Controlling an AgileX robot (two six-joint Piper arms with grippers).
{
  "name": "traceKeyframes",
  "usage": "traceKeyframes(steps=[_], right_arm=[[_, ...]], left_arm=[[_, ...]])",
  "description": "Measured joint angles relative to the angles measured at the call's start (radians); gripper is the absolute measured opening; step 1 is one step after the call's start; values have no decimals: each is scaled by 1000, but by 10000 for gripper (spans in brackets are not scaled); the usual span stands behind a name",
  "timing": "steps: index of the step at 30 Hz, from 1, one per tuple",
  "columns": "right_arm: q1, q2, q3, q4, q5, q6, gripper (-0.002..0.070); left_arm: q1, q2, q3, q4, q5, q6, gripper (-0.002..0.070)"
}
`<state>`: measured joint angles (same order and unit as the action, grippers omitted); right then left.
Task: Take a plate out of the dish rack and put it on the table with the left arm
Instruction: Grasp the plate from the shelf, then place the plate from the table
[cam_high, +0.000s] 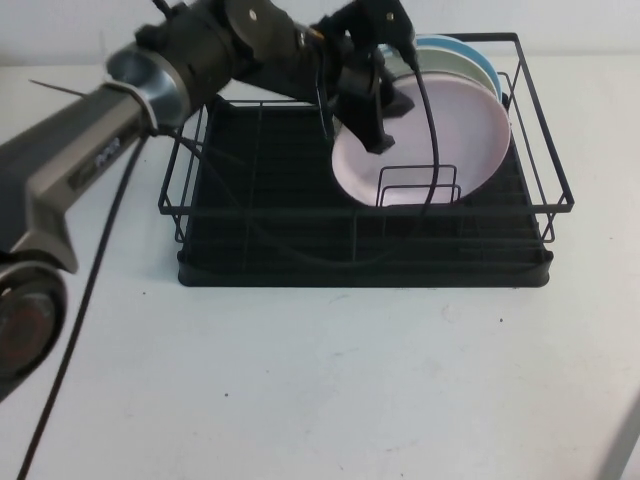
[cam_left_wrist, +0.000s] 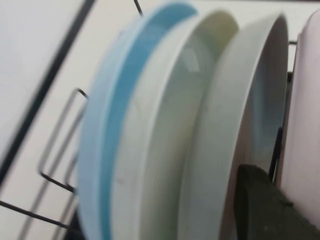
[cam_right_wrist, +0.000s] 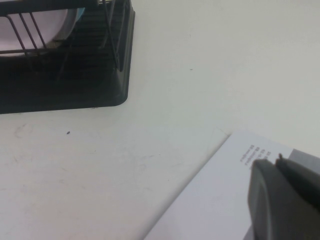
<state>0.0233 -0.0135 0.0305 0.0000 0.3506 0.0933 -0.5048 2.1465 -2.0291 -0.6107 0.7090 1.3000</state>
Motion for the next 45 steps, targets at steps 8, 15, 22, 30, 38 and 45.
traceKeyframes(steps=[8,15,22,30,38,45], right_arm=[[0,0,0,0,0,0,-18],[0,0,0,0,0,0,-18],[0,0,0,0,0,0,-18],[0,0,0,0,0,0,-18],[0,0,0,0,0,0,-18],[0,0,0,0,0,0,-18]], left_arm=[[2,-229,-40,31,52,-148,84],[58,-401,-69,21,385,-556,83],[112,-424,64,-37,531,-695,83],[112,-515,486,-145,527,-641,83],[112,-550,945,-327,267,-513,83],[160,-438,1089,-573,51,-347,83]])
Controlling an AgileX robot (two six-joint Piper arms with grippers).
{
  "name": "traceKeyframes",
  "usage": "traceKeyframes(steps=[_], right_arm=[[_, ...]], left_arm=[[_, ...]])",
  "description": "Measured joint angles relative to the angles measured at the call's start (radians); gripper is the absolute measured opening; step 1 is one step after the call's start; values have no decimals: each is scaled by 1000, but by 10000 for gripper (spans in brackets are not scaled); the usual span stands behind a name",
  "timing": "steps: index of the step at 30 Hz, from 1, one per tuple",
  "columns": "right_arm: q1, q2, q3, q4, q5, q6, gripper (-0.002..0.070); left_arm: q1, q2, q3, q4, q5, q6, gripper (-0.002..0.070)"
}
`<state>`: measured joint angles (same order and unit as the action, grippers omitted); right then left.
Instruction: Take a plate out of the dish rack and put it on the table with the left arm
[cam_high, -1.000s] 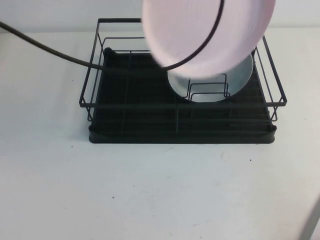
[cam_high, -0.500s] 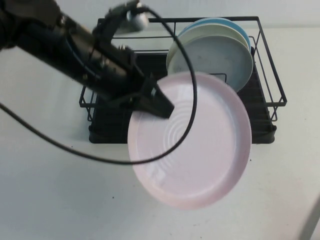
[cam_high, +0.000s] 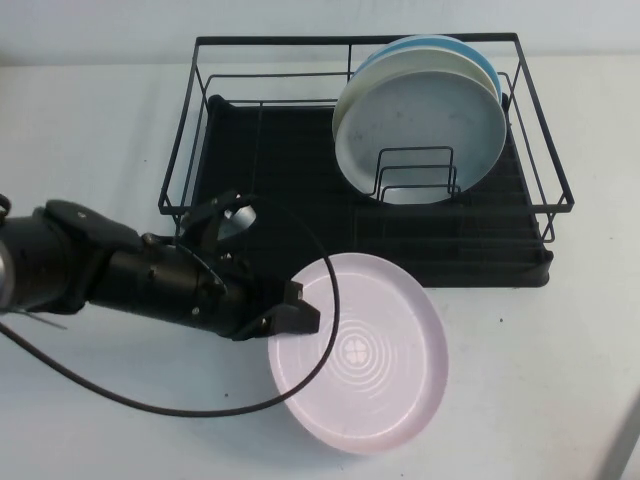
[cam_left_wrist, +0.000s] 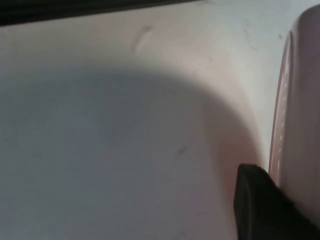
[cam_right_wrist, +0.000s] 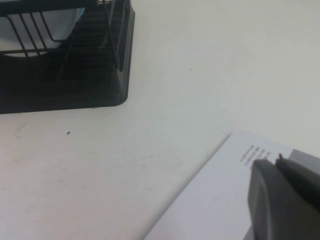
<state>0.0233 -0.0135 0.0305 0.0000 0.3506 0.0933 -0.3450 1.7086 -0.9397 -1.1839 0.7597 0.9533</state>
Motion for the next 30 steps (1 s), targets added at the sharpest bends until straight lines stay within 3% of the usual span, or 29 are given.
traceKeyframes(steps=[6,12,15,19,22,27,30], right_arm=[[0,0,0,0,0,0,-18],[0,0,0,0,0,0,-18],[0,0,0,0,0,0,-18],[0,0,0,0,0,0,-18],[0,0,0,0,0,0,-18],[0,0,0,0,0,0,-18],[0,0,0,0,0,0,-18]], left_arm=[[25,127,4,-110,-13,108,118],[25,148,6,-98,-81,192,395],[26,124,6,-81,-118,206,459],[57,50,6,-22,-149,208,476],[84,-53,6,38,-157,188,424],[88,-287,8,197,-150,104,108],[74,-409,44,252,-167,73,29]])
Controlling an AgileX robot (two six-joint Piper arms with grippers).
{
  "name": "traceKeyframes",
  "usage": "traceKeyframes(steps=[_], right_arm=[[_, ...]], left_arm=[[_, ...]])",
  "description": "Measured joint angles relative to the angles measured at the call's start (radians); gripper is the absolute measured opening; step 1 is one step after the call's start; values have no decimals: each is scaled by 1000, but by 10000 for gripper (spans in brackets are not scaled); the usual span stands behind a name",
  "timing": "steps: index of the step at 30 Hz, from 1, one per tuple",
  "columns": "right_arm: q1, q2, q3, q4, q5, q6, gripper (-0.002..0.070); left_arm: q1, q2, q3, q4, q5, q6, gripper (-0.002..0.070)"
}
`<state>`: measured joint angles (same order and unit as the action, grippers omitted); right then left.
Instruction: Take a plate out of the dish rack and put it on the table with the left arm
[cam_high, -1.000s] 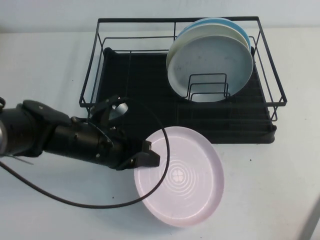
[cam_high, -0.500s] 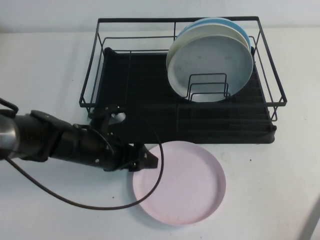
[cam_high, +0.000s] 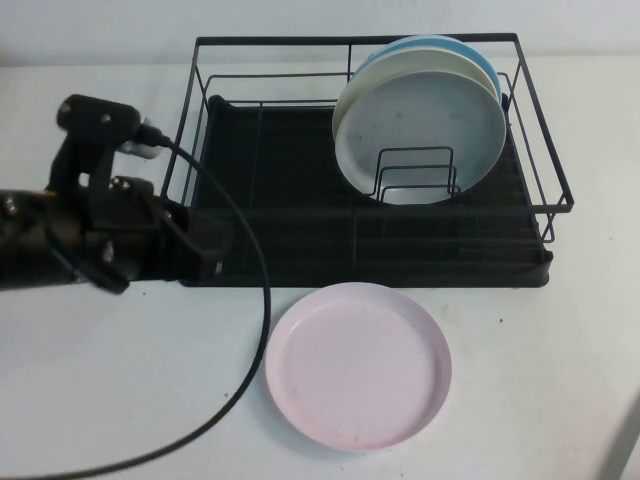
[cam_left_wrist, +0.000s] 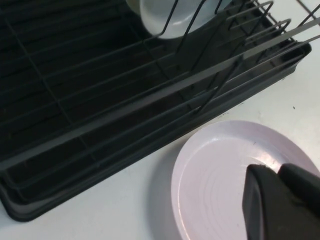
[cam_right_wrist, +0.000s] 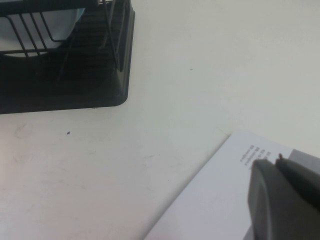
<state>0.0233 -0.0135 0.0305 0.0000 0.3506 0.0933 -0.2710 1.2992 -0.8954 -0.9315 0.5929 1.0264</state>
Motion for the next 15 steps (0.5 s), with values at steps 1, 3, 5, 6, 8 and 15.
traceKeyframes(steps=[1,3,5,6,8,15], right_arm=[[0,0,0,0,0,0,-18],[0,0,0,0,0,0,-18],[0,0,0,0,0,0,-18],[0,0,0,0,0,0,-18],[0,0,0,0,0,0,-18],[0,0,0,0,0,0,-18]], left_arm=[[-5,-34,18,7,-12,-4,20],[-14,-116,73,17,-47,-12,8],[-16,-189,132,24,-61,-18,3],[-16,-227,164,28,-61,-20,2],[-16,-299,224,33,-44,-27,0],[-16,-501,306,133,-29,-111,0]])
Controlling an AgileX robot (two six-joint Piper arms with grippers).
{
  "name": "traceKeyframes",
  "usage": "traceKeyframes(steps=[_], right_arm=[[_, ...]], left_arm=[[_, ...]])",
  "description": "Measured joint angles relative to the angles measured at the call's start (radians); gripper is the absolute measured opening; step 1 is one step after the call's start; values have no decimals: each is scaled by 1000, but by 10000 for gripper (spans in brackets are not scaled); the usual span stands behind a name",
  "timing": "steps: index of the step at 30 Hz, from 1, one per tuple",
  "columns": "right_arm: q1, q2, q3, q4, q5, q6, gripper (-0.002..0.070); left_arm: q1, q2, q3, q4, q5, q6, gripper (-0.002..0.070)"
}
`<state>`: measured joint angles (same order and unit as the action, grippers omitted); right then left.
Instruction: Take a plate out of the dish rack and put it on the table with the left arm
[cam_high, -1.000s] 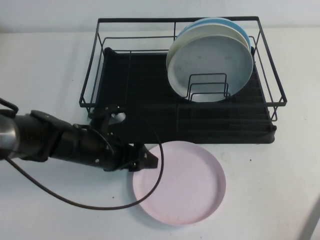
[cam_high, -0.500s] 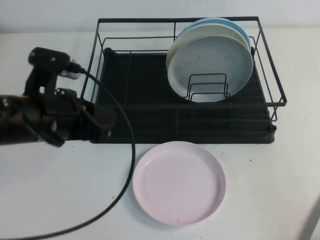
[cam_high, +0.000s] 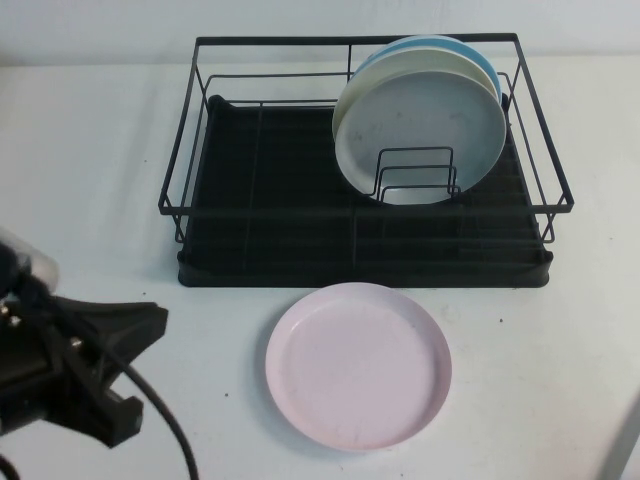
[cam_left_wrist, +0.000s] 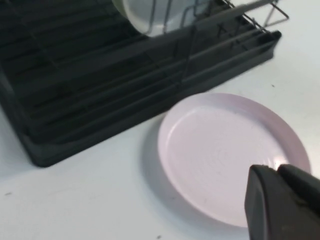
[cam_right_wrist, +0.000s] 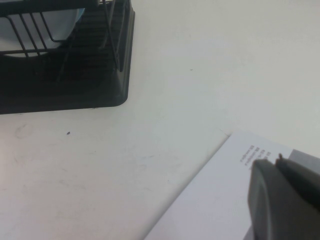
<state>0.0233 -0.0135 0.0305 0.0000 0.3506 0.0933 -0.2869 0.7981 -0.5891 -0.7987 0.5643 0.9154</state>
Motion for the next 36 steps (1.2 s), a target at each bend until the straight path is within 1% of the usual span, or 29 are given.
traceKeyframes(steps=[1,5,8,11,13,17,18,20,23,26,29,31,34,36], right_arm=[[0,0,0,0,0,0,-18],[0,0,0,0,0,0,-18],[0,0,0,5,0,0,-18],[0,0,0,10,0,0,-18],[0,0,0,18,0,0,-18],[0,0,0,24,0,0,-18],[0,0,0,27,0,0,-18],[0,0,0,27,0,0,-18],[0,0,0,27,0,0,-18],[0,0,0,29,0,0,-18],[0,0,0,29,0,0,-18],[0,0,0,29,0,0,-18],[0,0,0,29,0,0,-18],[0,0,0,29,0,0,-18]], left_arm=[[0,-31,0,43,0,-35,0],[0,-142,8,249,4,-255,0],[0,-211,52,380,-29,-411,-1],[0,-274,128,482,-110,-566,0],[0,-317,197,578,-180,-697,-1],[0,-407,357,845,-335,-1059,-1],[0,-431,400,899,-366,-1123,-1],[10,-475,474,953,-406,-1186,-1],[44,-547,580,983,-441,-1206,-1],[81,-619,612,986,-429,-1173,-1],[91,-685,614,957,-399,-1030,-1],[91,-720,614,894,-369,-931,-1],[91,-758,614,785,-279,-798,-1],[91,-778,614,761,-238,-748,-1]])
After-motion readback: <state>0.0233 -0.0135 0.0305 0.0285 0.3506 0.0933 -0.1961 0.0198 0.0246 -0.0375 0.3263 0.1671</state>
